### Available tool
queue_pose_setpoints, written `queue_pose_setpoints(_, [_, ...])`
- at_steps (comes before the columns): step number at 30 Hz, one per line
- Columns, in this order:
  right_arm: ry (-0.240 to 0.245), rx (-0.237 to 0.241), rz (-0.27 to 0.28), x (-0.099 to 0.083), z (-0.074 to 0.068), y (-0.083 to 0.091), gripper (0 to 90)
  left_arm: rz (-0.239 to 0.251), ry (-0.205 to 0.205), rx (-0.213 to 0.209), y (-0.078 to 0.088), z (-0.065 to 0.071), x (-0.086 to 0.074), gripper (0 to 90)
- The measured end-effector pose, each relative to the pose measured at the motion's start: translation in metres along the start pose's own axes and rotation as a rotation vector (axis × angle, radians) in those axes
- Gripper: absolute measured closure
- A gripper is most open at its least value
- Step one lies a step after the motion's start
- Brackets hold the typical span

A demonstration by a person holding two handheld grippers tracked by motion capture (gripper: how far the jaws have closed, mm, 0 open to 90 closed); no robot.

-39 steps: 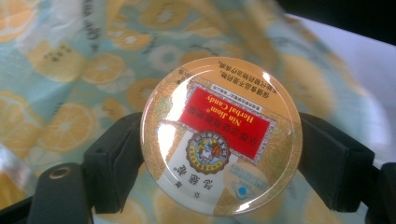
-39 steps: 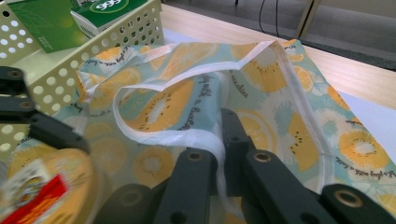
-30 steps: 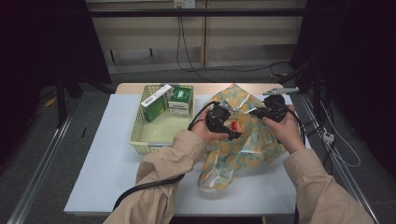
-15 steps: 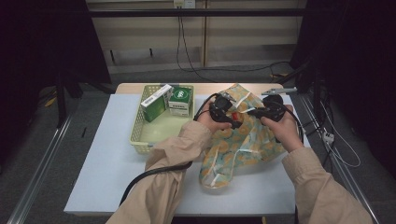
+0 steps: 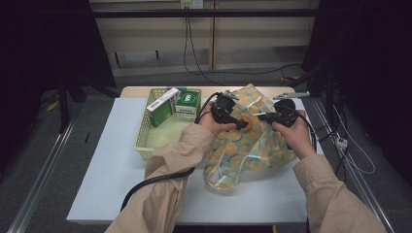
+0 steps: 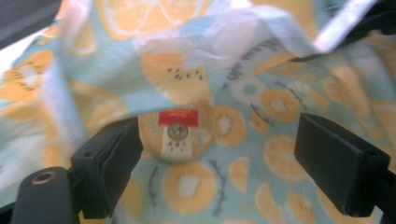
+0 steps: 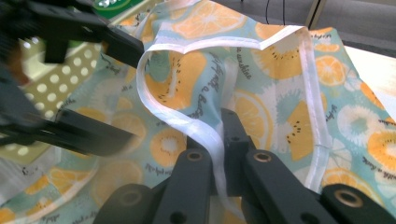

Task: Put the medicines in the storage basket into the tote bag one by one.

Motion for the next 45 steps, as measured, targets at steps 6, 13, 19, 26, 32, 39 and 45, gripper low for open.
queue_pose_setpoints(6, [-0.004,0.001,-0.004,-0.005,-0.005,-0.002,90.0,0.005,-0.006,-0.010,0.034,0.003,-0.010,12.6])
queue_pose_setpoints(13, [-0.006,0.003,-0.012,-0.009,-0.008,-0.008,90.0,0.021,-0.014,0.015,0.068,-0.010,-0.021,11.9])
queue_pose_setpoints(19, [0.000,0.009,-0.006,-0.007,-0.012,-0.009,90.0,0.035,-0.004,0.072,0.092,-0.041,-0.027,11.6])
queue_pose_setpoints(26, [0.002,0.009,-0.004,-0.007,-0.011,-0.008,90.0,0.036,0.049,0.157,0.109,-0.087,-0.039,11.1])
queue_pose_setpoints(32, [0.000,0.009,-0.001,-0.006,-0.011,-0.006,90.0,0.047,0.072,0.244,0.111,-0.115,-0.042,10.8])
queue_pose_setpoints(39, [0.005,0.006,0.000,-0.004,-0.010,-0.003,90.0,0.048,0.106,0.294,0.102,-0.136,-0.043,10.4])
queue_pose_setpoints(45, [-0.004,0.010,0.007,-0.003,-0.009,-0.002,90.0,0.033,0.130,0.327,0.090,-0.148,-0.044,8.2])
Point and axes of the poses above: each handheld gripper's, and its own axes: y roughly backward along the jaws, x roughly out of its top, z roughly to its right, the point moved 10 cm from there along -y, roughly forward along the jaws, and after that the axes turned 9 degrees about y, right-handed, at the moved point
